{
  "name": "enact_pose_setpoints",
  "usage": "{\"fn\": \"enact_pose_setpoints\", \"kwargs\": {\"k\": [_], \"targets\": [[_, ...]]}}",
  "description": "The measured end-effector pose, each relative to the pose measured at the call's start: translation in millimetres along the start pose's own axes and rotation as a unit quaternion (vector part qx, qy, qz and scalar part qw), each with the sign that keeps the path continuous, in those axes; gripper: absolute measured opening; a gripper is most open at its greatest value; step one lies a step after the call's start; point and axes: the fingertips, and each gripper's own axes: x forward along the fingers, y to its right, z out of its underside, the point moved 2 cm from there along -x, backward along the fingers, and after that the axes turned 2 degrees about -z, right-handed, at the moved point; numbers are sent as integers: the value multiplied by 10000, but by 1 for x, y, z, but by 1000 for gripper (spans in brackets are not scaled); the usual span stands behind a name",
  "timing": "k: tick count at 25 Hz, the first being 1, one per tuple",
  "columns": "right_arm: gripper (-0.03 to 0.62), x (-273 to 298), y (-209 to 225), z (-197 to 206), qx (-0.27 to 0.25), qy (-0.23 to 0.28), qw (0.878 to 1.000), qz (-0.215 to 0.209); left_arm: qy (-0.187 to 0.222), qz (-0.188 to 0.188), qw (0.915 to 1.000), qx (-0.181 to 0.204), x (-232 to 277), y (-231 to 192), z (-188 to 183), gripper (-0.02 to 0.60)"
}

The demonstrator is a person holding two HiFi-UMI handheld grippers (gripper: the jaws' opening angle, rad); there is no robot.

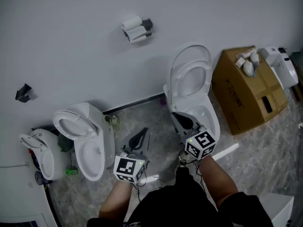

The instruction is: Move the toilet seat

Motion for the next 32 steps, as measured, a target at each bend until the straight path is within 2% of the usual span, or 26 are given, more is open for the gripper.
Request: {"fn": "enact_pose_setpoints", "kwargs": {"k": [5,9,13,21,26,32], "targets": [[6,-34,-63,25,-113,-238,9991,323,-19,305,9994,-161,-54,1,27,12],[5,-67,-85,39,-152,-378,9968,685,-127,631,9975,-303,-73,16,45,11],[5,-109,-93,40,-226,-443,9932,1050,-145,996,9941,-405,-81,48,51,11],[5,-199,-83,24,-388,-275,9853,1638,-83,1592,9867,-307,-84,129,45,11],[5,-267,-78,21,-351,-122,9837,1761,-102,1620,9865,-228,-91,189,44,11],[5,-345,-78,15,-410,-17,9862,1604,-87,1468,9888,-257,-111,266,36,11]]}}
